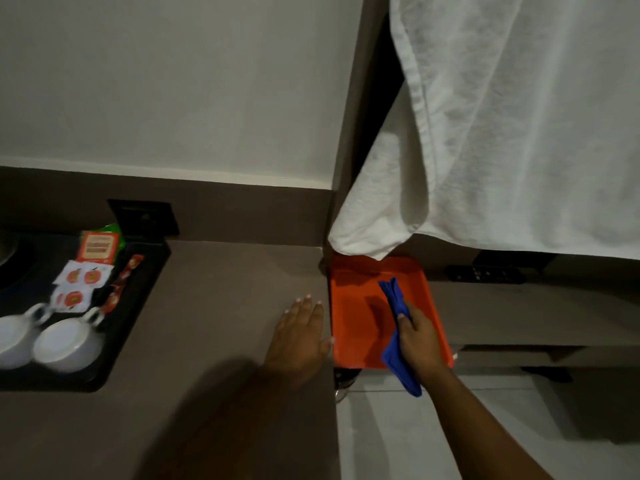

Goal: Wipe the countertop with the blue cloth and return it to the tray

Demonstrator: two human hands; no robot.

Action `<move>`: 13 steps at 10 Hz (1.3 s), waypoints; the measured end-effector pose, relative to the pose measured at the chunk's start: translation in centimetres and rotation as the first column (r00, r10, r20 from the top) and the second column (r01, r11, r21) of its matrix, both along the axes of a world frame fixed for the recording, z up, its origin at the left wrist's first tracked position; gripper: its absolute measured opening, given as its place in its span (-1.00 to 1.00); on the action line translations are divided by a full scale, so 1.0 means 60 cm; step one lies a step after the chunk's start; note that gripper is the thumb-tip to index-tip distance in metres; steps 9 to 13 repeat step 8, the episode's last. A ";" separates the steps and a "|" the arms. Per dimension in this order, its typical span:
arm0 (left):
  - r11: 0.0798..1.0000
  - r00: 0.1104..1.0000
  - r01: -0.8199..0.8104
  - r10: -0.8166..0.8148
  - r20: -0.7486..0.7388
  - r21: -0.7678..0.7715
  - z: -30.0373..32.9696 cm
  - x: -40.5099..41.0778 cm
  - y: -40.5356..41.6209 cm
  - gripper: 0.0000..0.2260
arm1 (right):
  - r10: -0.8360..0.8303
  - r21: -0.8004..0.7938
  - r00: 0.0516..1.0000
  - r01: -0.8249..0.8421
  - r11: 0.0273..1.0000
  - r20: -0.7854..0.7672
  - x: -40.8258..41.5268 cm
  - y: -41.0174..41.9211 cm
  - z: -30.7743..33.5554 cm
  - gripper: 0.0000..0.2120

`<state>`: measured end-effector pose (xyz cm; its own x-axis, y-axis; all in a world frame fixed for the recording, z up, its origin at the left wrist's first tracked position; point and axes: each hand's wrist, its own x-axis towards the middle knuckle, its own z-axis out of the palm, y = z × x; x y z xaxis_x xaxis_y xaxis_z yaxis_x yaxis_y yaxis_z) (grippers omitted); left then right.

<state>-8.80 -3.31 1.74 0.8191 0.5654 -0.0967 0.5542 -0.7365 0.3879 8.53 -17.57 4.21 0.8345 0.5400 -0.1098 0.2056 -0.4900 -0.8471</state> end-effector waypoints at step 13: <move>0.954 0.994 0.108 -0.113 0.003 0.279 -0.035 0.152 0.043 -0.36 | 0.439 -0.586 0.855 -0.213 0.782 0.275 0.132 0.085 -0.144 -0.35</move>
